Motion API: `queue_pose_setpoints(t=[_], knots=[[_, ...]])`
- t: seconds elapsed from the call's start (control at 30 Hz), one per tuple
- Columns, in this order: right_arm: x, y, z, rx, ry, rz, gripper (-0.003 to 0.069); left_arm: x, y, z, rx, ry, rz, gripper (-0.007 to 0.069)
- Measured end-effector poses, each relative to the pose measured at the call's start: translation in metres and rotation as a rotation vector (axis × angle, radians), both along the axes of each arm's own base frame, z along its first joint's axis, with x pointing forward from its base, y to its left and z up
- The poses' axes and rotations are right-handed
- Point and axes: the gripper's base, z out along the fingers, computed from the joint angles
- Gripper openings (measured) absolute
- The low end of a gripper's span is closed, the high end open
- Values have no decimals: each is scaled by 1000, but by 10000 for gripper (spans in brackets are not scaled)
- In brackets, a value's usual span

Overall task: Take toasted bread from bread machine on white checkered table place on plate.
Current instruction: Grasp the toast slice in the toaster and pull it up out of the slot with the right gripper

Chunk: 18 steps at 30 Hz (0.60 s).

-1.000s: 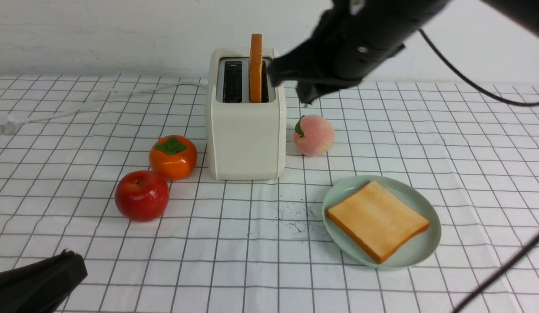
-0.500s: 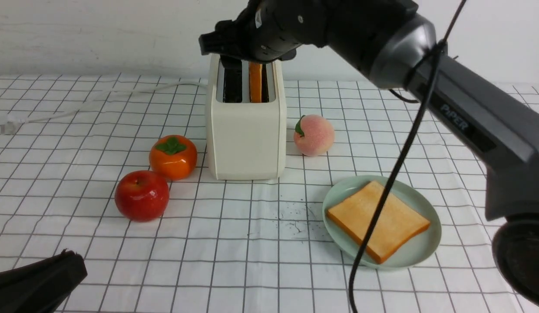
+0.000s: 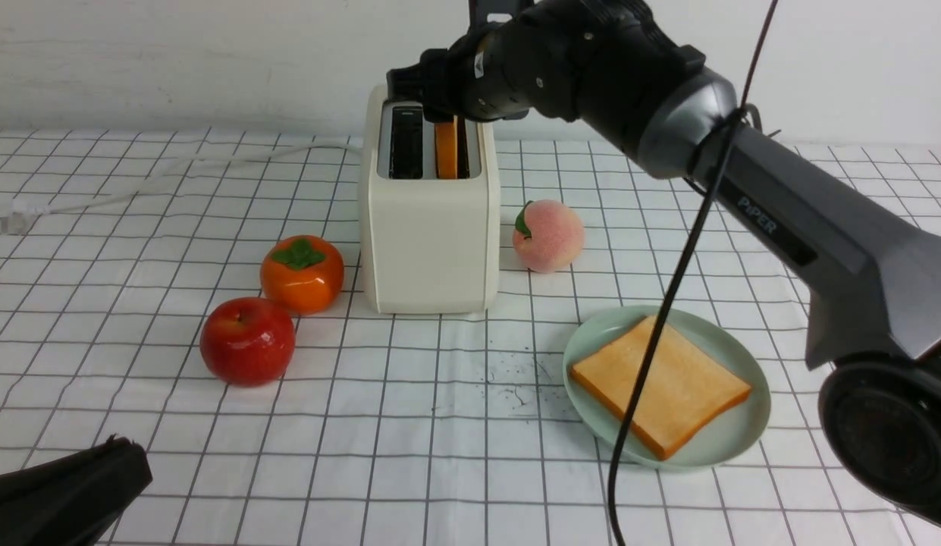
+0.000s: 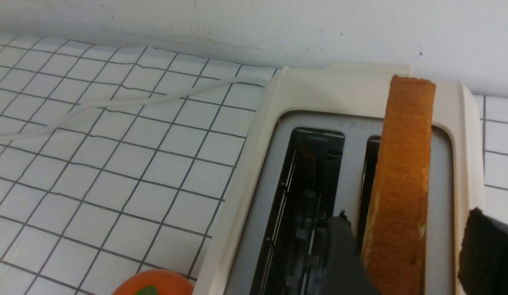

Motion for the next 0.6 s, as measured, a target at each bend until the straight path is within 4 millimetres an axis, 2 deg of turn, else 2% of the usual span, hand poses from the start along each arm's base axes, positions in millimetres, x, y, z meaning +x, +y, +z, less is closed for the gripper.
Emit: queue_pose_setpoints(t=[0.3, 0.33, 0.47, 0.6], knots=[[2, 2, -5, 1, 2, 2, 344, 0, 0, 0, 0, 0, 0, -2], [2, 3, -6, 0, 3, 2, 315, 0, 0, 0, 0, 0, 0, -2], [2, 3, -5, 1, -5, 4, 271, 0, 0, 0, 0, 0, 0, -2], [2, 3, -4, 7, -15, 7, 288, 0, 0, 0, 0, 0, 0, -2]])
